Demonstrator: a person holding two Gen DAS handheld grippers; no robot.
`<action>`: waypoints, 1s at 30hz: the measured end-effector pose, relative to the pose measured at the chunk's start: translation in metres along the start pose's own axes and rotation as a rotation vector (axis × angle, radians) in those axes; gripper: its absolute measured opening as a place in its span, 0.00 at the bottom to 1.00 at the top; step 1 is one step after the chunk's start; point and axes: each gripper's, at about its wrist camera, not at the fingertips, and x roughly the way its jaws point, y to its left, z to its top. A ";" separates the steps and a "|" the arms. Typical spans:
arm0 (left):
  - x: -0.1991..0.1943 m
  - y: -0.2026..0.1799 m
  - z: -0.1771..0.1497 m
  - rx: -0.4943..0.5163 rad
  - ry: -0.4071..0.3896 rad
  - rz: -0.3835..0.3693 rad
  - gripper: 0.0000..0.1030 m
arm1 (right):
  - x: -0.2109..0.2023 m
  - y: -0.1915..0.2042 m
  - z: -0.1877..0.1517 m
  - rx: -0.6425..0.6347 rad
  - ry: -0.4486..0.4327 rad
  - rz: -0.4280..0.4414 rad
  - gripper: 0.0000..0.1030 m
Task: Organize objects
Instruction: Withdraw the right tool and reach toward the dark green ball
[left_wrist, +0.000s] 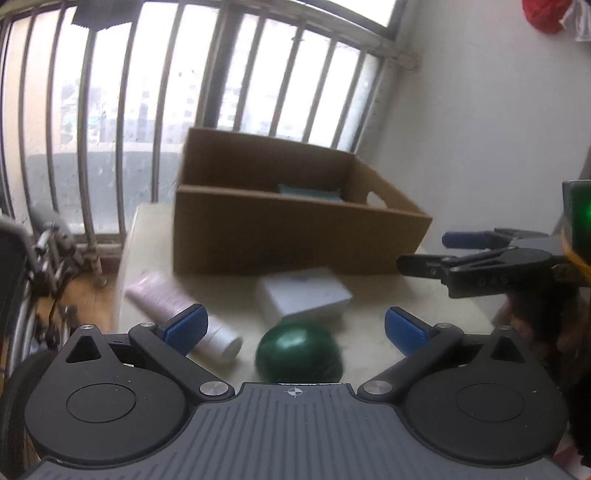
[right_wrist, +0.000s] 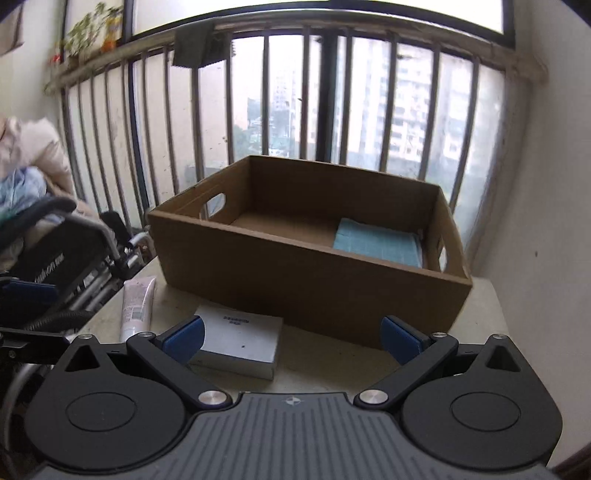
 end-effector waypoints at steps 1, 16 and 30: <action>0.001 0.003 -0.003 0.001 0.001 -0.005 1.00 | 0.001 0.003 -0.003 -0.009 0.000 0.004 1.00; 0.068 0.004 -0.047 0.070 0.182 -0.112 1.00 | 0.068 0.006 -0.047 0.286 0.156 0.408 0.99; 0.085 -0.001 -0.049 0.073 0.157 -0.110 1.00 | 0.100 0.015 -0.048 0.362 0.247 0.547 0.76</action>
